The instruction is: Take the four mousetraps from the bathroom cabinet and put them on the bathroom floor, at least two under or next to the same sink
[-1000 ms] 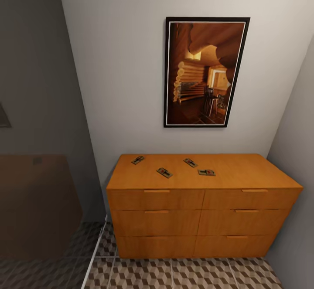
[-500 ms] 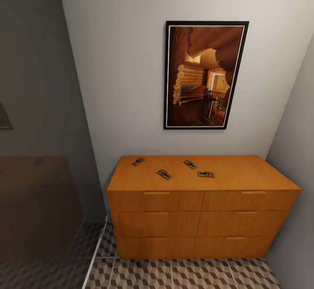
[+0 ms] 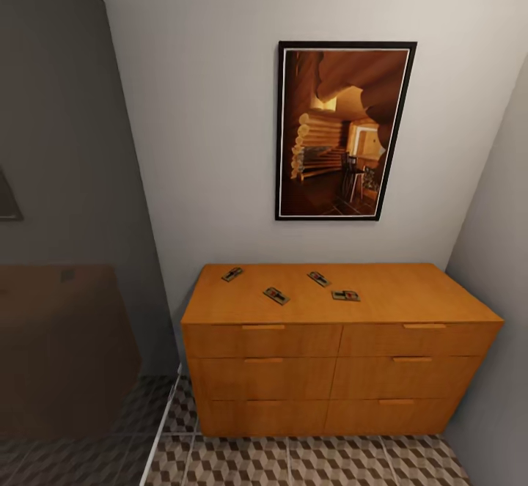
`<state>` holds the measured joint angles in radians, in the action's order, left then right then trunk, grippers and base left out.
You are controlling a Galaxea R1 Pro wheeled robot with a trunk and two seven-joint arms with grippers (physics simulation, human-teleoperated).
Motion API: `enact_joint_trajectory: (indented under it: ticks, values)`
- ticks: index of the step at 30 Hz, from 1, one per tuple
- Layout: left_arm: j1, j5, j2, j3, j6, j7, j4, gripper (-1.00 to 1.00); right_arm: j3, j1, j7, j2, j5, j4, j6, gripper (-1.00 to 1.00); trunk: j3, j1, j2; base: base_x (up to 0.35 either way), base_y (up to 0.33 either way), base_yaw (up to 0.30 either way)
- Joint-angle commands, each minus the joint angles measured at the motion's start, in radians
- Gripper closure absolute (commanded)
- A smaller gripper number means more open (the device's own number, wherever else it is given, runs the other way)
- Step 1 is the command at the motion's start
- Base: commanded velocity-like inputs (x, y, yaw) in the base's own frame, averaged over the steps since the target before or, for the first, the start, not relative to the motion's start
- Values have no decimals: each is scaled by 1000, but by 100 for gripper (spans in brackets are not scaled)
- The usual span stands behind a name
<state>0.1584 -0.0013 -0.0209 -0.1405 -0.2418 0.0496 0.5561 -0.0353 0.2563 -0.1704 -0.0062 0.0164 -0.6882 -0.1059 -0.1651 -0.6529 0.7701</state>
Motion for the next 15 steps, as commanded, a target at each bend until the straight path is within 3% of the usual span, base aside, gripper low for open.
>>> enact_joint_trajectory:
  ticks: [1,8,15]
  values:
    - [1,0,-1,-7,-7,6,4,-100,-4,1,-6,1,2,-3,-7,-100,2,4,-6,0,0,0]
    - [1,1,1,-6,-20,36,75,-100,-4,0,-7,-1,2,-12,-6,-100,24,30,-55,0,0,0]
    - [2,2,0,-4,-76,47,176,-100,-4,-4,-11,-2,2,-21,-4,-100,46,57,-104,0,0,0]
